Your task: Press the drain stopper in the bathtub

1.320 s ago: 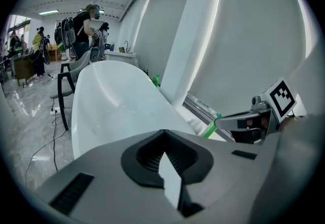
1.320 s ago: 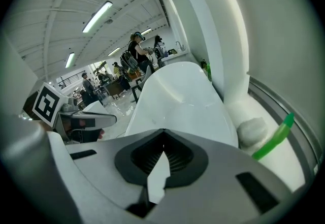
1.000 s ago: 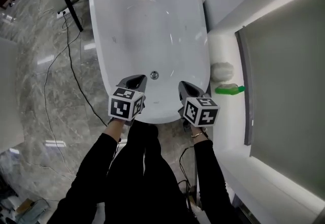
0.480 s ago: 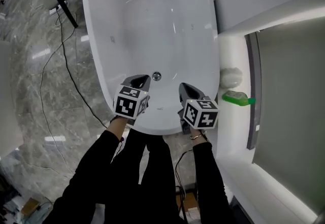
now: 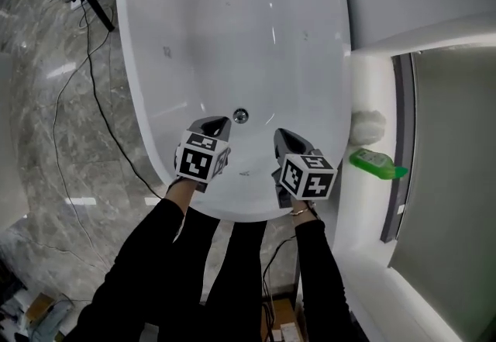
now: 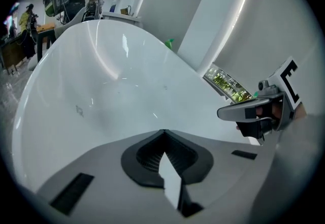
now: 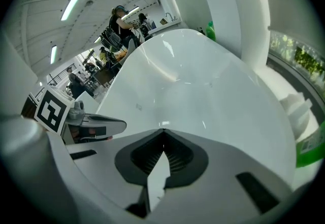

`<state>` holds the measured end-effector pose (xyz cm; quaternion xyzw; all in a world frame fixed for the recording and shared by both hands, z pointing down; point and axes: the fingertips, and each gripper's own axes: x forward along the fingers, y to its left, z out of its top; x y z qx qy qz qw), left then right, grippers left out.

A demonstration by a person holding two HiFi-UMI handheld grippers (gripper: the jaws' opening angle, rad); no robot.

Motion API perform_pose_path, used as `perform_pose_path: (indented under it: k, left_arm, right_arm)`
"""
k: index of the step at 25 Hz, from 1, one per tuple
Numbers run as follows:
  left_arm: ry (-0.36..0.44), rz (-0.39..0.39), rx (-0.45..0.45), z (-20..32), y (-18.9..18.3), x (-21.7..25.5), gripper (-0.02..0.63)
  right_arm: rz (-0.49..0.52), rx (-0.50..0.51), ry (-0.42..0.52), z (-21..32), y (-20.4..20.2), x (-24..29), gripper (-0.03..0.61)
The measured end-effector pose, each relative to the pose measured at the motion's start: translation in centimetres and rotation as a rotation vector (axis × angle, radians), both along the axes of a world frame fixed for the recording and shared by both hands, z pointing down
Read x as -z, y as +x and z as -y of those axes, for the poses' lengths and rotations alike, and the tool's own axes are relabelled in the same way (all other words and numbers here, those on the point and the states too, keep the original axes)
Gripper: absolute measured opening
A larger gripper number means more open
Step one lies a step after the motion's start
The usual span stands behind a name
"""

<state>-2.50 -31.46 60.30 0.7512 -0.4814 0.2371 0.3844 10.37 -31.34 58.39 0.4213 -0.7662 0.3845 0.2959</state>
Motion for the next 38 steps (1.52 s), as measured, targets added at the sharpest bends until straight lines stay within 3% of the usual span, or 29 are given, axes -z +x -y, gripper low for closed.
perform_pose_path:
  k: [23,38]
  left_arm:
    - [-0.193,0.051,0.128,2.6,3.4,-20.0,0.005]
    - [-0.348,0.063,0.193,1.3,5.2,-30.5,0.003]
  right_arm:
    - [-0.007,0.178,-0.18,4.0,-1.0,-18.9,0.002]
    - [-0.04,0.278,-0.311,2.9,-1.4,-29.3,0.002]
